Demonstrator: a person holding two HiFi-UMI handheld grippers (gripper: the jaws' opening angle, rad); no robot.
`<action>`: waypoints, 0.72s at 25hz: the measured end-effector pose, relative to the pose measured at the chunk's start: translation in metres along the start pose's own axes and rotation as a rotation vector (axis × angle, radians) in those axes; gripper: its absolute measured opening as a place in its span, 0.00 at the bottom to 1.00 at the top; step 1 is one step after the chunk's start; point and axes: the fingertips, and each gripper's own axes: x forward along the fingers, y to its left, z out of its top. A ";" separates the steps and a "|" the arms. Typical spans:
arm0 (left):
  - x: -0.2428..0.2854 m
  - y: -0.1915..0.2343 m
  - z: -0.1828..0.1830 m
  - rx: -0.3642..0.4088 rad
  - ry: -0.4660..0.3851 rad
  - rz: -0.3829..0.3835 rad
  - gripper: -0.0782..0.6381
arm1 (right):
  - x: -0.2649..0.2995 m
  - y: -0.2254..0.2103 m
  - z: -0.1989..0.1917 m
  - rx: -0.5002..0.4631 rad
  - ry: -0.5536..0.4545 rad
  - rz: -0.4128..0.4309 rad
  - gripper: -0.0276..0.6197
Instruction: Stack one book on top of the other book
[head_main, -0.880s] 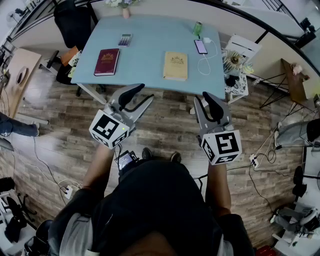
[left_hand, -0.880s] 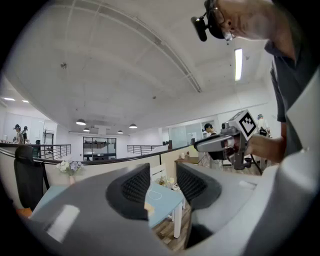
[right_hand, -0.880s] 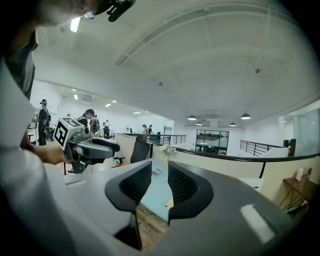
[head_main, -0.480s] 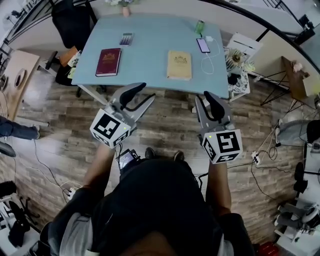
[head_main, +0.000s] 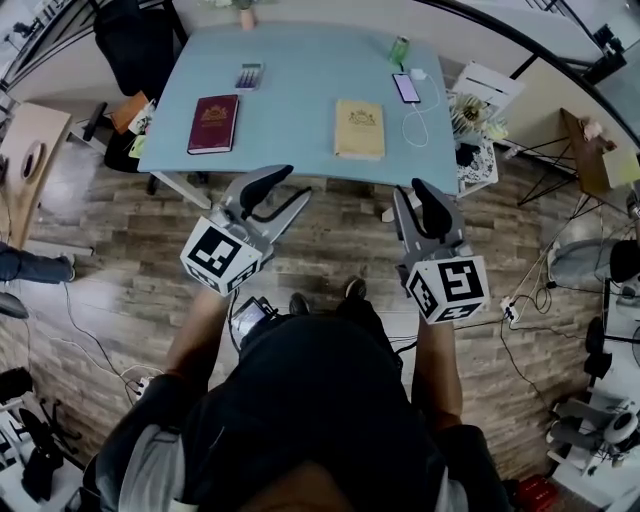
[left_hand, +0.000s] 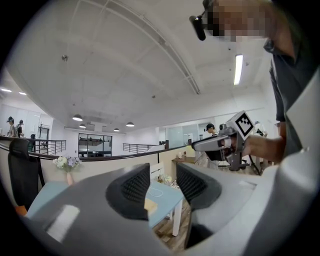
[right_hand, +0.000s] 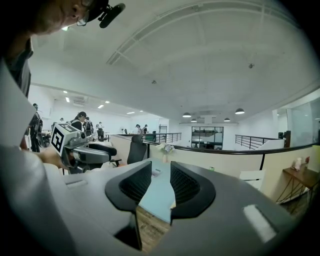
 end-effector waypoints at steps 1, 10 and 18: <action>0.003 0.001 -0.002 -0.005 0.004 0.000 0.41 | 0.003 -0.003 -0.001 0.002 0.001 0.001 0.20; 0.038 0.020 -0.014 -0.015 0.057 0.063 0.41 | 0.042 -0.045 -0.013 0.038 0.011 0.062 0.20; 0.091 0.027 -0.010 -0.011 0.082 0.126 0.41 | 0.071 -0.097 -0.013 0.051 0.005 0.145 0.20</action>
